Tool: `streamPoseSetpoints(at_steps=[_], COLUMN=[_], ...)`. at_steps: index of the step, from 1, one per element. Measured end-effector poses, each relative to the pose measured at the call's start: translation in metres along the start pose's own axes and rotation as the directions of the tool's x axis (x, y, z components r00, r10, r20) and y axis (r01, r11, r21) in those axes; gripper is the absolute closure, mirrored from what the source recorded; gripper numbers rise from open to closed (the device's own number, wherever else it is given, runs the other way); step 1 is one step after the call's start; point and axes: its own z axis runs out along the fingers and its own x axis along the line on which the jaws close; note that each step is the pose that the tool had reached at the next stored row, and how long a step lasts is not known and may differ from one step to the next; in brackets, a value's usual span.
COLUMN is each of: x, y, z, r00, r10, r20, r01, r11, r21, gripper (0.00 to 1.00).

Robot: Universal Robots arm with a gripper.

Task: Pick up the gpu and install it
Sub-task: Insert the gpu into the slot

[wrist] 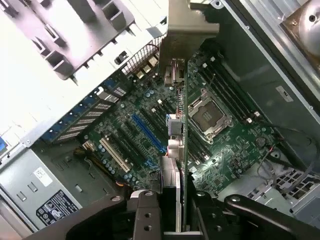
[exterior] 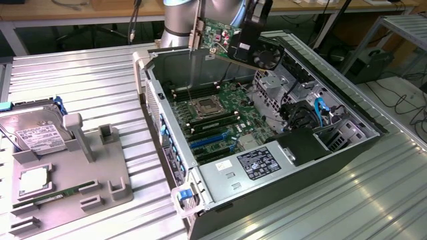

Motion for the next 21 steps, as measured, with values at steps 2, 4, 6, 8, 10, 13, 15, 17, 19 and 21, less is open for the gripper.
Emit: streamPoseSetpoints(at_steps=[2, 4, 6, 8, 10, 13, 15, 17, 19, 21], x=[0.0, 0.0, 0.0001, 0.0001, 0.0002, 0.0002, 0.0003, 0.0004, 0.0005, 0.0006], y=[0.0, -0.0001, -0.0001, -0.0001, -0.0002, -0.0002, -0.0003, -0.0004, -0.0004, -0.0005], z=[0.0001, 0.0001, 0.0002, 0.0003, 0.0003, 0.0004, 0.0005, 0.0006, 0.0008, 0.0009], r00=[0.9992, 0.9979, 0.9959, 0.9923, 0.9882, 0.9817, 0.9774, 0.9731, 0.9673, 0.9592], r10=[-0.04, -0.065, -0.09, -0.124, -0.153, -0.19, -0.211, -0.23, -0.254, -0.283], r20=[-0.0017, -0.0027, -0.0038, -0.0052, -0.0065, -0.0081, -0.0091, -0.01, -0.0107, -0.0118], r01=[0.04, 0.065, 0.09, 0.124, 0.153, 0.19, 0.211, 0.23, 0.253, 0.283], r11=[0.9992, 0.9979, 0.9959, 0.9923, 0.9882, 0.9817, 0.9774, 0.9731, 0.9673, 0.9592], r21=[-0.0002, -0.0003, -0.0004, -0.0007, -0.001, -0.0014, -0.0016, -0.0018, -0.0022, -0.0026], gripper=[0.72, 0.72, 0.72, 0.72, 0.72, 0.72, 0.72, 0.72, 0.72, 0.72])
